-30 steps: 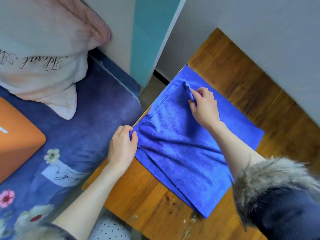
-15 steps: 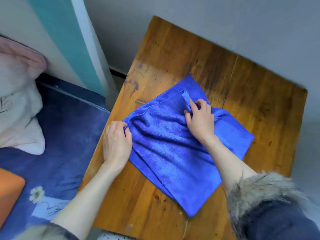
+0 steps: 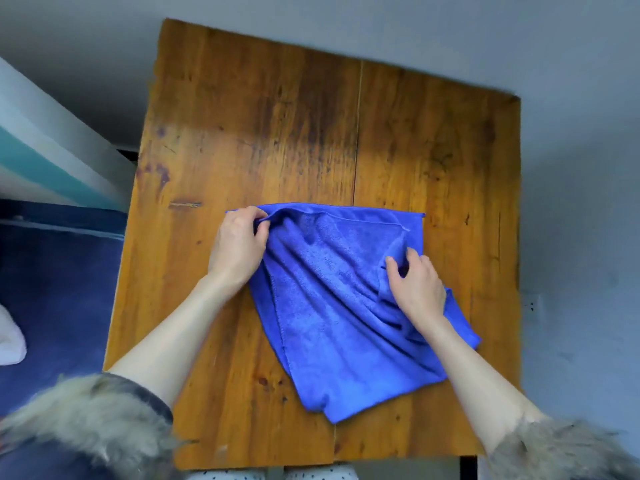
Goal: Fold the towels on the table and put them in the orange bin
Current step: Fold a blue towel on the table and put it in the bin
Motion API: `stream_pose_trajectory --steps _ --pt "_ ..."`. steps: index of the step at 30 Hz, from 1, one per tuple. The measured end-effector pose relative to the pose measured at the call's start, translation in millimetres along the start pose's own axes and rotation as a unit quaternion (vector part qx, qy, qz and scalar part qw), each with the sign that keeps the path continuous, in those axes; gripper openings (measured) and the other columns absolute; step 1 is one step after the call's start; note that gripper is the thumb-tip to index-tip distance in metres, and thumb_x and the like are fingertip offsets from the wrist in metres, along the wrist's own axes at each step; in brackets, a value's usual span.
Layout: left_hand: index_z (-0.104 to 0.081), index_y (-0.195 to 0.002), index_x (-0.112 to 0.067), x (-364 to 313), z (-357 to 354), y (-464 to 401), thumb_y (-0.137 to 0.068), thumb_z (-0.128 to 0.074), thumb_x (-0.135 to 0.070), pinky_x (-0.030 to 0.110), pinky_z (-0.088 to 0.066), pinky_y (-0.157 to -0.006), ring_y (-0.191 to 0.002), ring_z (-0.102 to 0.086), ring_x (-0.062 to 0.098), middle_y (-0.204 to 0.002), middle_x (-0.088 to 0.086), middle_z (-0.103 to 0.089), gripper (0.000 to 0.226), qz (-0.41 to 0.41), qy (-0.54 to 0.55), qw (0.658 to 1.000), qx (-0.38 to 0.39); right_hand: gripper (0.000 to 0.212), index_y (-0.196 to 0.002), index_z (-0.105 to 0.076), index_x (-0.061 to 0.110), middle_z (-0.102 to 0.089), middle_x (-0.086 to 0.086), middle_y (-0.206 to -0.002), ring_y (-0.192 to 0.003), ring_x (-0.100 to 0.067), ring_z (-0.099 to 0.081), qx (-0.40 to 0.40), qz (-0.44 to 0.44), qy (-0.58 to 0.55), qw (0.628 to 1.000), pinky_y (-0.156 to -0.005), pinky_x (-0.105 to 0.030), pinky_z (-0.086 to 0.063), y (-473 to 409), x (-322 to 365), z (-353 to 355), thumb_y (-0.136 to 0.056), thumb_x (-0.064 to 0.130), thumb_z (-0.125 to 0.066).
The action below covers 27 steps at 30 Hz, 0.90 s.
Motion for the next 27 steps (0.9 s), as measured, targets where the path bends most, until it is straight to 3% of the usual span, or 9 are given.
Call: stream_pose_trajectory --steps 3,6,8,11,13,15,18,22,27 --pt "-0.064 -0.101 -0.003 -1 0 -4 -0.091 -0.053 -0.012 0.037 -0.036 -0.087 -0.098 -0.055 0.035 -0.103 0.017 -0.065 0.017 0.024 -0.008 1.000 -0.018 0.035 -0.091 -0.054 0.009 -0.059 -0.011 -0.095 -0.095 -0.033 -0.054 -0.035 0.006 -0.044 0.998 -0.084 -0.042 -0.037 -19 4 10 -0.093 0.043 -0.047" --pt "-0.067 -0.100 -0.004 5 6 -9 -0.090 -0.055 -0.014 0.038 -0.040 -0.087 -0.096 -0.057 0.035 -0.102 0.017 -0.067 0.018 0.045 -0.022 0.998 -0.032 0.027 -0.071 -0.045 0.013 -0.056 -0.007 -0.074 -0.077 -0.031 -0.050 -0.054 -0.010 -0.181 0.982 -0.066 -0.034 -0.031 -46 9 20 -0.093 0.028 -0.053" --pt "-0.069 -0.098 -0.005 8 10 -14 -0.089 -0.058 -0.016 0.038 -0.041 -0.086 -0.095 -0.058 0.035 -0.101 0.017 -0.067 0.018 0.053 -0.038 0.997 -0.036 0.039 -0.060 -0.033 0.019 -0.043 0.001 -0.060 -0.063 -0.023 -0.040 -0.062 -0.008 -0.225 0.972 -0.059 -0.028 -0.020 -60 6 27 -0.090 0.021 -0.056" --pt "-0.071 -0.096 -0.006 12 12 -19 -0.087 -0.062 -0.017 0.036 -0.037 -0.087 -0.098 -0.055 0.036 -0.101 0.019 -0.063 0.017 0.060 -0.070 0.995 -0.034 0.043 -0.057 -0.030 0.019 -0.037 0.004 -0.055 -0.054 -0.015 -0.032 -0.039 0.002 -0.263 0.964 -0.054 -0.026 -0.019 -76 -3 34 -0.088 0.019 -0.060" --pt "-0.070 -0.096 -0.005 13 11 -20 -0.085 -0.064 -0.016 0.035 -0.035 -0.090 -0.103 -0.052 0.035 -0.104 0.020 -0.058 0.017 0.072 -0.072 0.994 -0.030 0.032 -0.062 -0.043 0.016 -0.047 -0.001 -0.062 -0.062 -0.017 -0.039 -0.025 0.038 -0.245 0.968 -0.058 -0.026 -0.024 -87 -8 39 -0.088 0.019 -0.061" --pt "-0.070 -0.096 -0.004 12 8 -21 -0.085 -0.065 -0.016 0.033 -0.035 -0.093 -0.106 -0.050 0.033 -0.108 0.019 -0.055 0.017 0.086 -0.066 0.994 -0.030 0.009 -0.080 -0.062 0.010 -0.060 -0.008 -0.088 -0.084 -0.020 -0.052 -0.010 0.088 -0.207 0.974 -0.073 -0.021 -0.032 -99 -11 45 -0.087 0.016 -0.061" --pt "-0.069 -0.096 -0.004 9 5 -22 -0.084 -0.066 -0.016 0.034 -0.035 -0.096 -0.110 -0.047 0.034 -0.111 0.019 -0.052 0.016 0.107 -0.061 0.992 -0.035 0.008 -0.089 -0.069 0.011 -0.058 -0.008 -0.111 -0.108 -0.023 -0.050 0.022 0.177 -0.117 0.977 -0.091 -0.022 -0.030 -119 -11 50 -0.085 0.014 -0.064" --pt "-0.066 -0.098 -0.008 7 4 -23 -0.085 -0.065 -0.022 0.042 -0.032 -0.099 -0.115 -0.037 0.037 -0.112 0.021 -0.050 0.019 0.148 -0.094 0.985 -0.001 0.005 -0.081 -0.069 0.012 -0.049 -0.003 -0.113 -0.098 -0.015 -0.047 0.090 0.246 -0.032 0.965 -0.085 -0.024 -0.033 -138 -6 51 -0.085 0.015 -0.065" --pt "-0.063 -0.097 -0.010 5 4 -26 -0.086 -0.064 -0.021 0.041 -0.032 -0.098 -0.113 -0.039 0.037 -0.112 0.019 -0.048 0.016 0.163 -0.094 0.982 0.024 0.011 -0.081 -0.059 0.020 -0.043 0.004 -0.103 -0.089 -0.015 -0.047 0.142 0.279 0.020 0.950 -0.079 -0.027 -0.040 -148 -6 54 -0.081 0.022 -0.070"
Point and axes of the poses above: each hand's wrist, its own y-axis away from the middle knuckle, its own z-axis out of the back of the hand, x = y × z, the point moved 1 cm from there along -y, towards the middle knuckle
